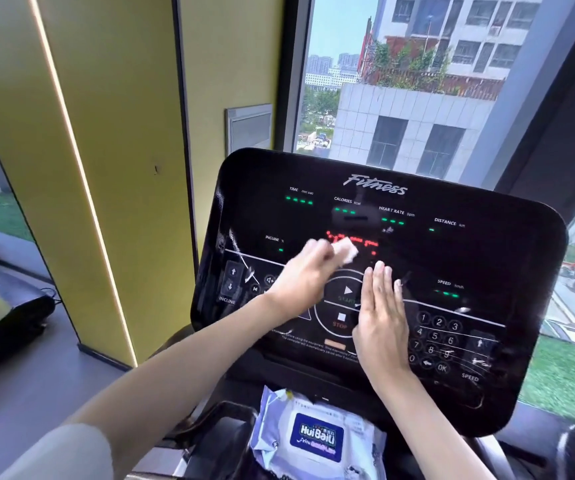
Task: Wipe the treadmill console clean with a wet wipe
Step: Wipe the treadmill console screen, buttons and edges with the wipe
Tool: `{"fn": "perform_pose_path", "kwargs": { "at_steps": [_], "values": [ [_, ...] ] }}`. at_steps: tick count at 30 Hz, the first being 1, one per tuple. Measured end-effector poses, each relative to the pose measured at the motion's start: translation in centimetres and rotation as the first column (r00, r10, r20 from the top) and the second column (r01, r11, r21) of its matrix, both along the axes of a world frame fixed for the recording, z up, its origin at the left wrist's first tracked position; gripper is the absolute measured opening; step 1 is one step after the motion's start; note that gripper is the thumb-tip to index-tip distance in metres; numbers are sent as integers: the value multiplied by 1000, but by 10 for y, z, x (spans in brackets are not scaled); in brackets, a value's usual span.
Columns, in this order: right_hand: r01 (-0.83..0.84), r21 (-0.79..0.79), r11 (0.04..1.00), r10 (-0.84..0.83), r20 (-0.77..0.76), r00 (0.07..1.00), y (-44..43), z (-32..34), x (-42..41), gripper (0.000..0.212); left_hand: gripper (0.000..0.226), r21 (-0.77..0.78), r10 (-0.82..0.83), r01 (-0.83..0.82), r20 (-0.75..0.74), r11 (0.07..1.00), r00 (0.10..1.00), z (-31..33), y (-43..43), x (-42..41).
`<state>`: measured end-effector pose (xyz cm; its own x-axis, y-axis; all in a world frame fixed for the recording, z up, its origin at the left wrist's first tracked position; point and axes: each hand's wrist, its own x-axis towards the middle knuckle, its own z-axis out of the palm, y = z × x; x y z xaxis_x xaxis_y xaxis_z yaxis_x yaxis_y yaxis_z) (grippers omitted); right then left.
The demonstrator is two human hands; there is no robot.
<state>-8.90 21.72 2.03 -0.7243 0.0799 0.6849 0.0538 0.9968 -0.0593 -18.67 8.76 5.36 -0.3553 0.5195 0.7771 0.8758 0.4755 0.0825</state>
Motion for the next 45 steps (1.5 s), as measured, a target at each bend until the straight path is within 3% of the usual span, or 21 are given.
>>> {"fn": "perform_pose_path", "kwargs": {
  "at_steps": [2,7,11,12,15,17,19,21,23,25,26,29,31,33,35,36,38,40,41,43,45],
  "values": [
    [-6,6,1000,6,-7,1000,1,0,0,73,71,-162,-103,85,-101,983,990,2,-6,-8],
    [26,36,999,-26,-9,1000,1,-2,0,62,53,360,162,-198,128,912,978,22,-1,-20],
    [-1,44,999,2,-36,999,2,-1,0,63,57,-173,-79,36,-247,984,966,9,6,-8],
    [-5,44,999,6,-35,999,3,-1,0,65,57,-189,-94,43,-272,981,958,12,1,-16],
    [24,70,997,-24,-2,1000,2,1,1,66,56,220,156,-154,8,963,988,23,-5,-29],
    [49,92,995,-51,27,998,0,1,2,57,60,312,206,-235,121,921,971,23,2,-19],
    [56,108,993,-60,32,998,1,2,1,53,62,45,75,-73,-61,996,995,16,11,-7],
    [44,110,993,-47,30,998,3,2,2,55,57,-188,-77,29,-252,982,965,14,4,-11],
    [32,116,993,-36,32,999,5,4,4,55,56,-11,53,-55,-152,998,987,20,-2,-21],
    [17,117,993,-22,39,999,7,7,7,61,58,294,215,-243,126,924,969,24,2,-20],
    [6,104,995,-11,53,999,8,9,8,71,59,325,239,-288,183,901,954,24,8,-14],
    [-36,30,999,33,95,995,13,12,17,91,66,-58,26,-30,-68,998,997,14,24,6],
    [-31,-19,999,32,70,997,19,9,26,90,69,-299,-142,70,-226,952,964,15,19,3],
    [12,-75,997,-9,50,999,27,6,37,88,70,-99,15,-26,-107,995,994,20,17,-6],
    [71,-121,990,-67,37,997,39,2,45,85,67,254,178,-221,182,942,967,24,23,-4],
    [97,-139,986,-93,36,995,44,1,46,84,67,302,215,-272,208,914,954,25,29,2],
    [123,-145,982,-117,53,992,52,-1,48,86,64,68,153,-151,-30,986,988,20,41,11],
    [126,-123,984,-116,84,990,55,-2,48,88,55,-301,-86,-27,-355,953,931,15,41,12],
    [129,-112,985,-118,99,988,56,-2,48,89,56,-331,-105,-29,-380,943,919,19,37,7],
    [138,-95,986,-127,117,985,56,-1,48,88,65,-85,79,-93,-153,992,985,27,36,-1],
    [148,-84,985,-138,117,983,56,-1,48,89,74,196,220,-250,164,948,962,34,40,6]
  ]
}}
